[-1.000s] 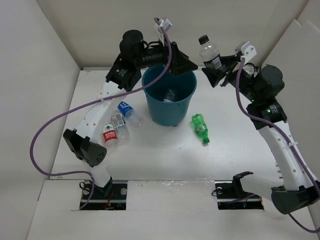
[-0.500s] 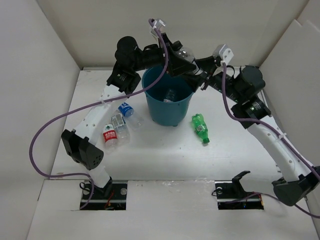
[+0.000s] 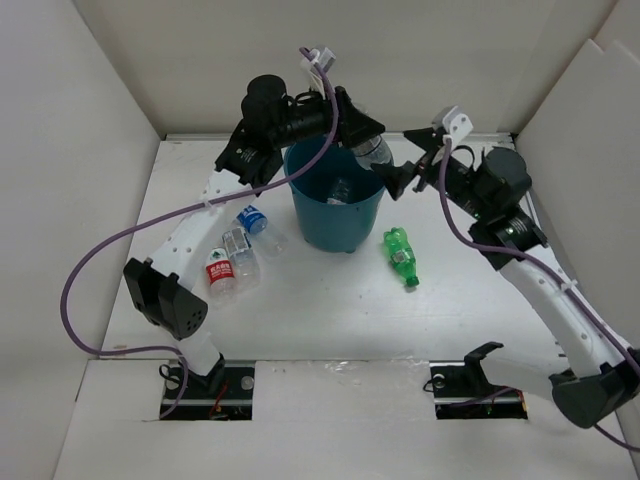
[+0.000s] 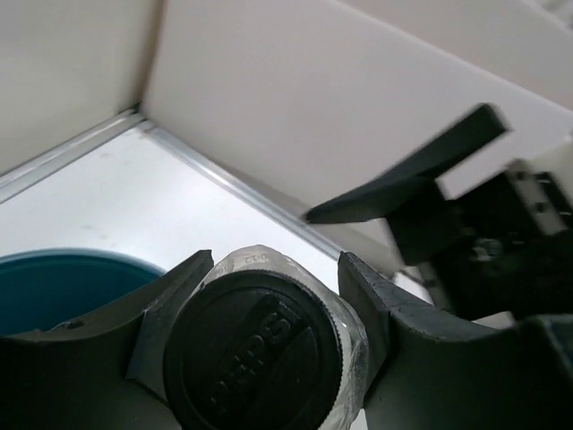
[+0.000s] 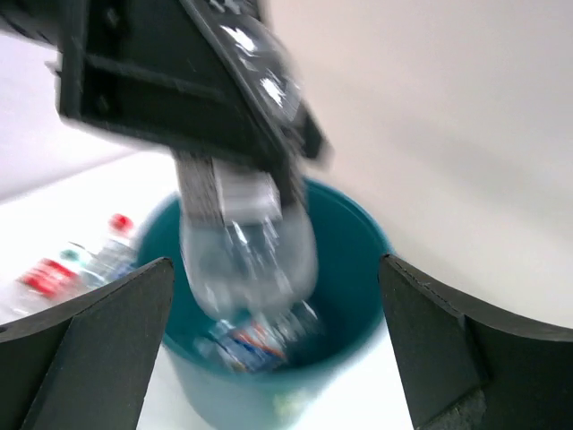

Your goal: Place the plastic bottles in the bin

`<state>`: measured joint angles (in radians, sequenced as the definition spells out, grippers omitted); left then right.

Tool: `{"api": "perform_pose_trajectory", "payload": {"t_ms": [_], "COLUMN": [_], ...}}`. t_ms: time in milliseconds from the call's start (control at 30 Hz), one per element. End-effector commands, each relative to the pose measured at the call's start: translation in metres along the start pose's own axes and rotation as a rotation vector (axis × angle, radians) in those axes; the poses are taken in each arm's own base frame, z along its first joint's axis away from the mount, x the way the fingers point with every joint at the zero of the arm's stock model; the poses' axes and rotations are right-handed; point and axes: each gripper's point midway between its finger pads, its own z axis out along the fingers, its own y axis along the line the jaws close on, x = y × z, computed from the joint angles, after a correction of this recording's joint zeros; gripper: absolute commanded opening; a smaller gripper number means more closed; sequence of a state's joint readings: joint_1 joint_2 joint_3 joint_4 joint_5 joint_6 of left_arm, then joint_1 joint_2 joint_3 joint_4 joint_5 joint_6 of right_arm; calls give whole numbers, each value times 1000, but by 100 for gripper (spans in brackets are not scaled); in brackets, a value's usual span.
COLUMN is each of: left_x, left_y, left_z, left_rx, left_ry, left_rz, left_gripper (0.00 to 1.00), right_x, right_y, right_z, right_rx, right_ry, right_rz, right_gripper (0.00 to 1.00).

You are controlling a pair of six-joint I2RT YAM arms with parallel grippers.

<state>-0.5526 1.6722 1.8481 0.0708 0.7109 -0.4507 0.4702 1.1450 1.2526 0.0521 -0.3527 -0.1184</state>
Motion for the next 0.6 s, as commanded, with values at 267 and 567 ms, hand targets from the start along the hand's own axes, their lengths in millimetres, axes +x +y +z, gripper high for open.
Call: {"api": "perform_pose_trajectory", "payload": {"t_ms": [267, 567], "left_x": [13, 10], "left_y": [97, 114], "left_z": [-14, -24], "left_rx": [-440, -515], "left_ry": [-7, -27], "left_rz": [78, 54], "left_gripper": [30, 100], "right_x": [89, 222], "right_y": [-30, -6], "right_z": [-105, -138], "right_rx": [241, 244], "right_ry": [329, 571], "right_rz": [-141, 16], "right_gripper": [99, 99]}}
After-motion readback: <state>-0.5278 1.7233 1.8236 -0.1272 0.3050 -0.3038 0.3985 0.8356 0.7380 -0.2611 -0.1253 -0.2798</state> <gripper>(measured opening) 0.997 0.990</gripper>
